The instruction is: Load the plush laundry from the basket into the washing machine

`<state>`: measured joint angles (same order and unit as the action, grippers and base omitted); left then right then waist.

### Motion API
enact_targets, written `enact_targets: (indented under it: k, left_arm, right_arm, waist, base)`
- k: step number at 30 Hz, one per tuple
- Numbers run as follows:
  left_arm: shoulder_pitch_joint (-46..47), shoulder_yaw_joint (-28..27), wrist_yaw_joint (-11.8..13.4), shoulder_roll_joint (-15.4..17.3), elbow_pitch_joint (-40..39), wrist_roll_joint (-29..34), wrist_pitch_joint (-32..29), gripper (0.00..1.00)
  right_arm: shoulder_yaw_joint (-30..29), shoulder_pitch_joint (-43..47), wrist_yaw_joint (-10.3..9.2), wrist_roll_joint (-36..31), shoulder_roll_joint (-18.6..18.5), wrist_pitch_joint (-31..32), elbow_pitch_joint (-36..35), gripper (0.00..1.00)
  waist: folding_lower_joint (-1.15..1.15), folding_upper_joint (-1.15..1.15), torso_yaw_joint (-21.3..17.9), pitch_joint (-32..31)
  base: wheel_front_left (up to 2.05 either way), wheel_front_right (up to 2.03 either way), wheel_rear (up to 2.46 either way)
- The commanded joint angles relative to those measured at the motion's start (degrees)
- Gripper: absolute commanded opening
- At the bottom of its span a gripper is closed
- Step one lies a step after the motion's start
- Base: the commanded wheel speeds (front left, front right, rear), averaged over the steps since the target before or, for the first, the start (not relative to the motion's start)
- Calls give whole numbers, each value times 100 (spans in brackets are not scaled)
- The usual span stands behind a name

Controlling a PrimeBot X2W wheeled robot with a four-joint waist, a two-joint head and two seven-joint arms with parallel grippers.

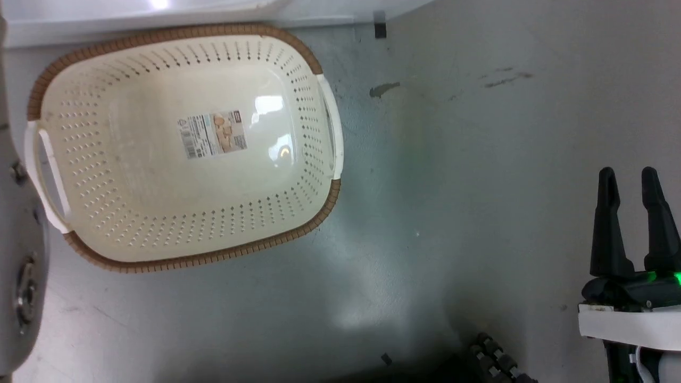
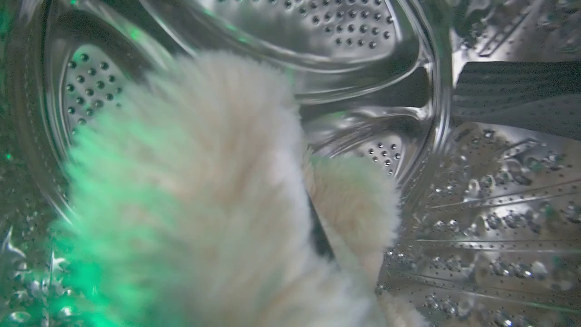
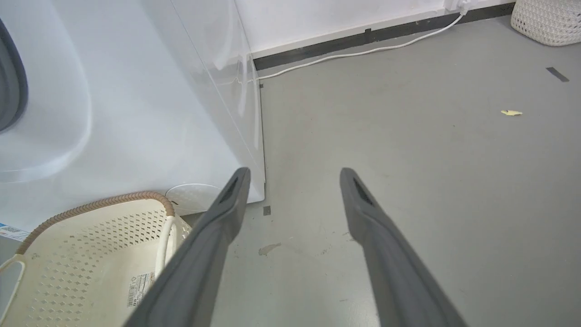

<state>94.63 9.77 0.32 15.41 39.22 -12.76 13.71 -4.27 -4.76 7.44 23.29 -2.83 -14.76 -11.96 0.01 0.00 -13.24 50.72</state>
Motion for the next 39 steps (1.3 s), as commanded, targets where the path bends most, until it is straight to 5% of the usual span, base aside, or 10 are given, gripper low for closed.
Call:
enact_targets:
  k: [1,3,4,5,6,20,39]
  left_arm:
    - [125,-15,-22,15,1,-25,22,0]
    - [241,-20,-66,4,155,-86,-77,0]
    - [292,-11,-112,-13,242,-123,-157,11]
    - [329,-4,-169,-30,317,-165,-207,43]
    - [350,-31,-185,-52,411,-228,-271,100]
    - [116,116,-418,-240,1146,-387,-16,100]
    - [-2234,106,-593,-740,670,-482,128,100]
  right_arm:
    - [-13,-112,5,22,-5,-24,-31,100]
    - [-17,-136,5,33,-5,-24,-24,100]
    - [-24,-145,5,42,-5,-24,-28,100]
    - [-32,-155,5,53,-5,-24,-33,100]
    - [-34,-163,5,62,-5,-24,-32,100]
    - [-109,-299,5,-91,-5,-24,-57,100]
    - [-237,-73,5,-405,-5,-24,292,100]
  waist:
    - [-1,0,-7,73]
    - [-1,0,-9,116]
    - [-1,0,-6,140]
    - [-1,0,0,159]
    - [-1,0,10,169]
    - [-1,0,363,-126]
    - [-1,0,1008,-1851]
  base:
    - [0,0,0]
    - [0,0,0]
    - [0,0,0]
    - [0,0,0]
    - [0,0,0]
    - [0,0,0]
    - [0,0,0]
